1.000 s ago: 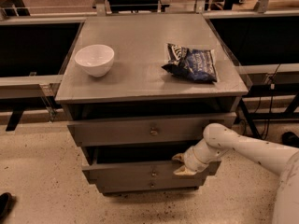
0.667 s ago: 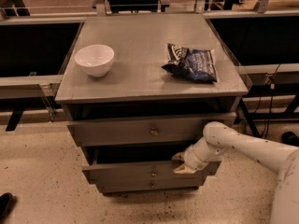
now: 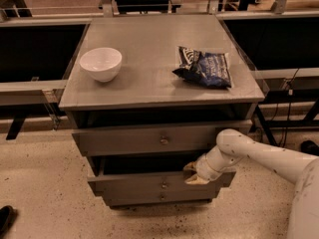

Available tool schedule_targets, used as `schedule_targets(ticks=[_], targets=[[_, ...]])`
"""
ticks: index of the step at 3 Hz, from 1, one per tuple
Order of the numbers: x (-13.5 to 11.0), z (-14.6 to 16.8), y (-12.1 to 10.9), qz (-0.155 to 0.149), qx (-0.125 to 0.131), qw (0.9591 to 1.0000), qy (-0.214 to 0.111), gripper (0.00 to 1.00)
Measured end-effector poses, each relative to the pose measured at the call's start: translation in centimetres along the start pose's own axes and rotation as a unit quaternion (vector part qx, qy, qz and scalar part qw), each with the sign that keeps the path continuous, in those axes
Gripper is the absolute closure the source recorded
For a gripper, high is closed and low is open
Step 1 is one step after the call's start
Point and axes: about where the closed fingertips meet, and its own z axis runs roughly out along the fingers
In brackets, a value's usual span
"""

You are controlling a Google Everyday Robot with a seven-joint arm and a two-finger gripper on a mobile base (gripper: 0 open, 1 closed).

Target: Open middle drawer

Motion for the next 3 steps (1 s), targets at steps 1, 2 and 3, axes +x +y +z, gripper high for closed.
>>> schedule_targets(ticks=[1,2,3], targets=[[0.00,-0.03,-0.18,0.000,0.000,1.0000,0.000,1.00],[-0.03,-0.04,-0.23,-0.001,-0.001,1.0000,0.000,1.00],[0.01,-0.11,-0.61,-0.001,-0.001,1.0000,0.000,1.00]])
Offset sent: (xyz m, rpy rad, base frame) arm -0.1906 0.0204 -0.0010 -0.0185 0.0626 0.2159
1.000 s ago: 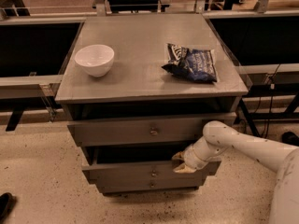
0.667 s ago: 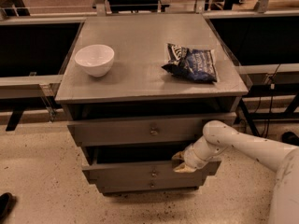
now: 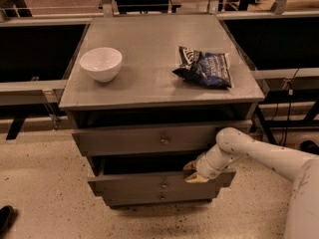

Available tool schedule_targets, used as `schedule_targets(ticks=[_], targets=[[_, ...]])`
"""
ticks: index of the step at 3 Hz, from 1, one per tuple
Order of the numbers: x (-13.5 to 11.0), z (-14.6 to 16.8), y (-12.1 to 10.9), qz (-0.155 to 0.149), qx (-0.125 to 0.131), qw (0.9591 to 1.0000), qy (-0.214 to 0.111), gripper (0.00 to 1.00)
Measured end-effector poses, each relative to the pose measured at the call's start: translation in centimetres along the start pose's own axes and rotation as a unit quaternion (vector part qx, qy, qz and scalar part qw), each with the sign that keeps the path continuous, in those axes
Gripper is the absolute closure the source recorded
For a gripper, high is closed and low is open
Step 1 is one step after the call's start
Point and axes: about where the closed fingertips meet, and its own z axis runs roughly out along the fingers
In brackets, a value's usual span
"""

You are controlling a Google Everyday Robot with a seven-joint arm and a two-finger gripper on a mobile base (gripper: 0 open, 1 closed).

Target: Open middle drawer

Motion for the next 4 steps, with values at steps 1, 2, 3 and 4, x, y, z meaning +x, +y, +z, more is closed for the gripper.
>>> schedule_targets(ticks=[1,2,3,4], targets=[[-0.01,-0.04,-0.17,0.000,0.000,1.0000,0.000,1.00],[-0.02,-0.08,-0.30,0.000,0.000,1.0000,0.000,1.00],[-0.04,-0.07,-0.43,0.000,0.000,1.0000,0.000,1.00],[-0.04,-0.07,-0.43,0.000,0.000,1.0000,0.000,0.83]])
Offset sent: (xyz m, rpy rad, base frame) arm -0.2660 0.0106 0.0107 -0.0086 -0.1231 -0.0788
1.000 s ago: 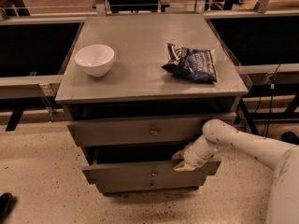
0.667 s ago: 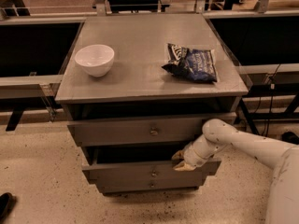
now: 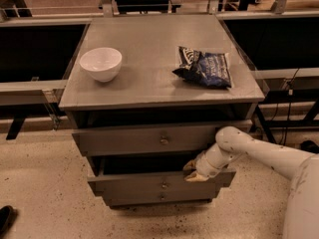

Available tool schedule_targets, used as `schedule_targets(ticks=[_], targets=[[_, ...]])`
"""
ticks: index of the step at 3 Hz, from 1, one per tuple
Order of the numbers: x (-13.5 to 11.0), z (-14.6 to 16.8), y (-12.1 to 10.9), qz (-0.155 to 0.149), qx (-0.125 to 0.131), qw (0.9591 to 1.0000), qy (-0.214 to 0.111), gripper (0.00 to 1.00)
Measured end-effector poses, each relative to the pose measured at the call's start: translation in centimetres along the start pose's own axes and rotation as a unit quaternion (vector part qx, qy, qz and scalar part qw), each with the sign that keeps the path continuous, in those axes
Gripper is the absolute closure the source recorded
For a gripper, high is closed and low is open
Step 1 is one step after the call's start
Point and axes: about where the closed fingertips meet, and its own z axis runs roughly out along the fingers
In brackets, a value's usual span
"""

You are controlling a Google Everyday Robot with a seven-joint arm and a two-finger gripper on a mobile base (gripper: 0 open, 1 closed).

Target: Open middle drawer

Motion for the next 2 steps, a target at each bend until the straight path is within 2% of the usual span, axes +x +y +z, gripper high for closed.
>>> schedule_targets(ticks=[2], targets=[[0.00,0.01,0.00,0.000,0.000,1.0000,0.000,0.36]])
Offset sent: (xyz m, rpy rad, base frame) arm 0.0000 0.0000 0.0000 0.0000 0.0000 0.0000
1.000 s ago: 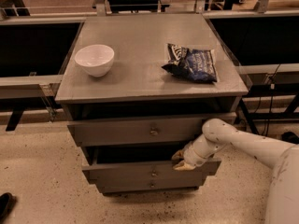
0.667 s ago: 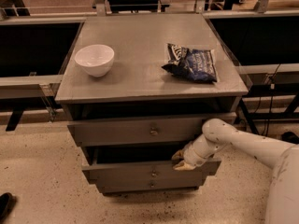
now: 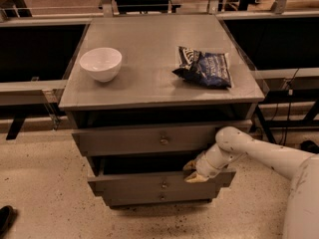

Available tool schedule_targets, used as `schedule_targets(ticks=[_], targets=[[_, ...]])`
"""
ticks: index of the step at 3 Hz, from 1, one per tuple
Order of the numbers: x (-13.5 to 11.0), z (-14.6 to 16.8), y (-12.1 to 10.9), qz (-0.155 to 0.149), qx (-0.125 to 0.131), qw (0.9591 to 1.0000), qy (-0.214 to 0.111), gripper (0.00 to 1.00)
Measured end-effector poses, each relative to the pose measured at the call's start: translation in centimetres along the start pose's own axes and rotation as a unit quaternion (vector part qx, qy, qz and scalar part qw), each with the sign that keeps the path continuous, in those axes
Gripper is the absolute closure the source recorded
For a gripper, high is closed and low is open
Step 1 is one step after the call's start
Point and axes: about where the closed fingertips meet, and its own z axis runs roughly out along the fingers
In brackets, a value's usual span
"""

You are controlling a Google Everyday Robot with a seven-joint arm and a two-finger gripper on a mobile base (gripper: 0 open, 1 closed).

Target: Open middle drawer

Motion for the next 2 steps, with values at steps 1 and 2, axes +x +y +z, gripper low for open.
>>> schedule_targets(ticks=[1,2], targets=[[0.00,0.00,0.00,0.000,0.000,1.0000,0.000,0.12],[-0.65,0.36,0.43,-0.014,0.011,0.9996,0.020,0.00]])
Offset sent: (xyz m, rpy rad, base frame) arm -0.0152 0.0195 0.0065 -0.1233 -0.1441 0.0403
